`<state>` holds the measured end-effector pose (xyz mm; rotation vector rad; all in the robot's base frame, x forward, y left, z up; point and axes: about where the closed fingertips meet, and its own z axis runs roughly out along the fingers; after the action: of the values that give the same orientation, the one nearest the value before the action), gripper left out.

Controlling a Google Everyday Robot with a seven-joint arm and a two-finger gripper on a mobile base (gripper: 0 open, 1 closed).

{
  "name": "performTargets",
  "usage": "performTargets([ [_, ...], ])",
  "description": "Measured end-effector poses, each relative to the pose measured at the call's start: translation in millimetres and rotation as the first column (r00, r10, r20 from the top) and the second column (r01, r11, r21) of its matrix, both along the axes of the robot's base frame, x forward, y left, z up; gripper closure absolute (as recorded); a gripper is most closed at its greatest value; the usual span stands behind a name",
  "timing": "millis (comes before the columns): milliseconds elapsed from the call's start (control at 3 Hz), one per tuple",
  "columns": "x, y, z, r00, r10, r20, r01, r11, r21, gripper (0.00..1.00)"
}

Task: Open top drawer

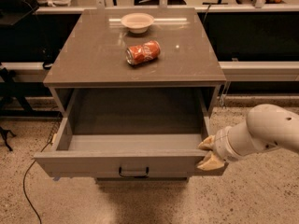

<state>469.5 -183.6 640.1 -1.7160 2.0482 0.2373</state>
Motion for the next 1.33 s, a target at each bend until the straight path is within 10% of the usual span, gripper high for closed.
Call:
performTargets([
  [667, 0, 1, 0, 1.0000, 0.002, -0.001, -0.002, 1.000, 0.000, 0.13],
  [1333, -19, -12, 57, 0.9892, -0.030, 0.144, 0.034, 0.999, -0.025, 0.00],
])
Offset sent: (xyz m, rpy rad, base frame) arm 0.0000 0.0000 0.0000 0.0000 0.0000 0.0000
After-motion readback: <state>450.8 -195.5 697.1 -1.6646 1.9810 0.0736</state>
